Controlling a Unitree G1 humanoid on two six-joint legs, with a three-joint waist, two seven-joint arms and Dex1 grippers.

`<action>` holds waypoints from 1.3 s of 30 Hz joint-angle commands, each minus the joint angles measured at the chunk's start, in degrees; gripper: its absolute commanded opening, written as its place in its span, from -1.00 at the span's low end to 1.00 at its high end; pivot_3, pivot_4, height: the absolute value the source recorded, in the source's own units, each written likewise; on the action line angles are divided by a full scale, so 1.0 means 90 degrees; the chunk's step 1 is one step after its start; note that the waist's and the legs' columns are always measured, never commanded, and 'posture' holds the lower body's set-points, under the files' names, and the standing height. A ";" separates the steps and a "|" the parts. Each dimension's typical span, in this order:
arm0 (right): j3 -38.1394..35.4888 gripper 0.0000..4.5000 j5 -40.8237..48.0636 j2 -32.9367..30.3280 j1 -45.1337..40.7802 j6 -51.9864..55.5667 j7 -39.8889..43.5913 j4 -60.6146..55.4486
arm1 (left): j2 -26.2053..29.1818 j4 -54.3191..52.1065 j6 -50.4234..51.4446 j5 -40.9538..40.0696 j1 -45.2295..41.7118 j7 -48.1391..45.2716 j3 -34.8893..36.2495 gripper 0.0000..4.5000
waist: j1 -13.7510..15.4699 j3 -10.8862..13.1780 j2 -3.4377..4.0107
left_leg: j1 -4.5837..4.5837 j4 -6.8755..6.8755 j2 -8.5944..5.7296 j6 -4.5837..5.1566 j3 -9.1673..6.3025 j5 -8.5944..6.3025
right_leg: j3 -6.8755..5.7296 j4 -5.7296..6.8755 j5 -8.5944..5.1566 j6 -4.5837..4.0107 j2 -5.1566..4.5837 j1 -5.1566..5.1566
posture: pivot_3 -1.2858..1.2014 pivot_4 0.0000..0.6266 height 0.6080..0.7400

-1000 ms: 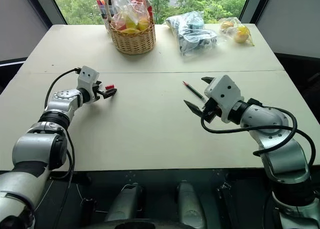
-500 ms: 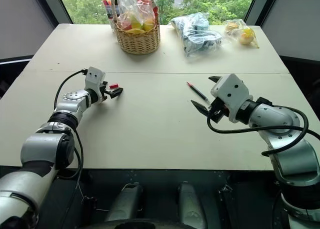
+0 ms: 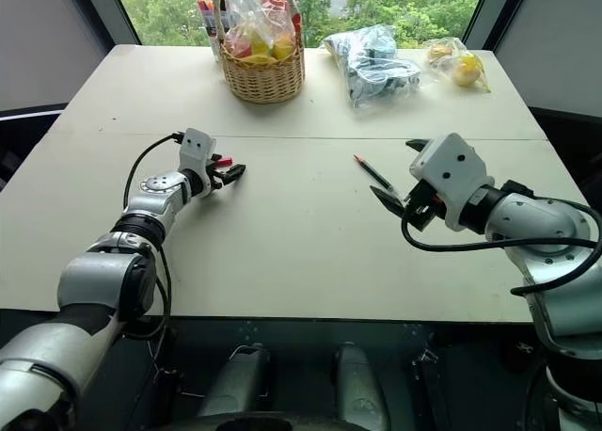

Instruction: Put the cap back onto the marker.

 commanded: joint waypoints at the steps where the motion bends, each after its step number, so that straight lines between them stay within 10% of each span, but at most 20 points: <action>1: -0.0342 1.00 0.0054 -0.0128 0.0063 0.0035 -0.0036 -0.0289 | -0.0239 0.0026 -0.0001 0.0203 0.0192 -0.0070 -0.0179 0.63 | 0.0007 0.0000 0.0000 | 0.0000 0.0000 -0.0001 0.0000 -0.0003 0.0000 | -0.0002 0.0000 0.0000 0.0000 -0.0002 0.0002 | 0.03 -0.52 1.00; 6: -0.0396 1.00 0.0048 -0.0196 0.0067 0.0060 -0.0013 -0.0282 | -0.0332 -0.0060 -0.0005 0.0198 0.0239 -0.0108 -0.0159 -0.21 | 0.0019 -0.0001 0.0003 | 0.0013 0.0001 -0.0005 0.0000 -0.0011 0.0000 | -0.0011 -0.0004 -0.0001 0.0002 -0.0005 0.0024 | 0.03 -0.52 1.00; 39: -0.0347 1.00 0.0043 -0.0205 0.0187 0.0114 -0.0113 -0.0411 | -0.0639 0.0054 0.0100 0.0403 0.0029 0.0518 -0.0184 -0.21 | 0.0151 -0.0001 0.0002 | 0.0043 0.0001 -0.0008 0.0000 -0.0031 0.0000 | -0.0031 -0.0017 -0.0006 0.0006 -0.0008 0.0064 | 0.03 -0.52 1.00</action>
